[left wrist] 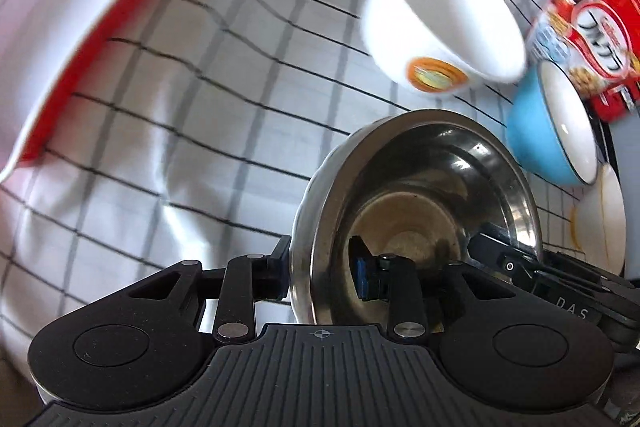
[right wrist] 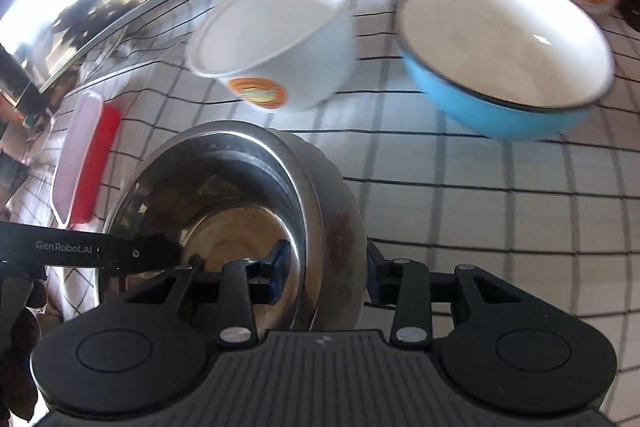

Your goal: Organize plates and bowls

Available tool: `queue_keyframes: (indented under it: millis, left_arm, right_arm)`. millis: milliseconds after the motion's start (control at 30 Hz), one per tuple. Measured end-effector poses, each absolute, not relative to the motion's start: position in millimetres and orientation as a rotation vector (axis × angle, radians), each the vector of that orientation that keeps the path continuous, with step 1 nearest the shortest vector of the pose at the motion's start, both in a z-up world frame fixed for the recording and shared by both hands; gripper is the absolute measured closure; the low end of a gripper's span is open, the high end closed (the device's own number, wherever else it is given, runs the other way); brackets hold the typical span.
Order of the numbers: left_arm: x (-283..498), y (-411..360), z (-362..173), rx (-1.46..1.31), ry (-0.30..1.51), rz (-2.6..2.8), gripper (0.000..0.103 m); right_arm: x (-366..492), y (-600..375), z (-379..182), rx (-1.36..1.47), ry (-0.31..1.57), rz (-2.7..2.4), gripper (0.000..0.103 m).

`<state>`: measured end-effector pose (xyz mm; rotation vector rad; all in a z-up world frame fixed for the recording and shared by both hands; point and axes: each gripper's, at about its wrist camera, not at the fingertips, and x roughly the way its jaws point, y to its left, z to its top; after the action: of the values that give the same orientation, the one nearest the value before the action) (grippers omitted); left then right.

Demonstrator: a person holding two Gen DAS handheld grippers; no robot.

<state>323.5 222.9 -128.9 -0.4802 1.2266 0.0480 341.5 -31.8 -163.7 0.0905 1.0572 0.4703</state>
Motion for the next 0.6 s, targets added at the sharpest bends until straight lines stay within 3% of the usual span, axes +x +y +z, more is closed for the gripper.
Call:
queue_keyframes:
  millis: [600]
  left_arm:
    - [340.5, 183.3, -133.9, -0.449, 1.218, -0.007, 0.074]
  right_arm:
    - [334.4, -79.1, -166.2, 0.143, 1.050, 0.414, 0.063]
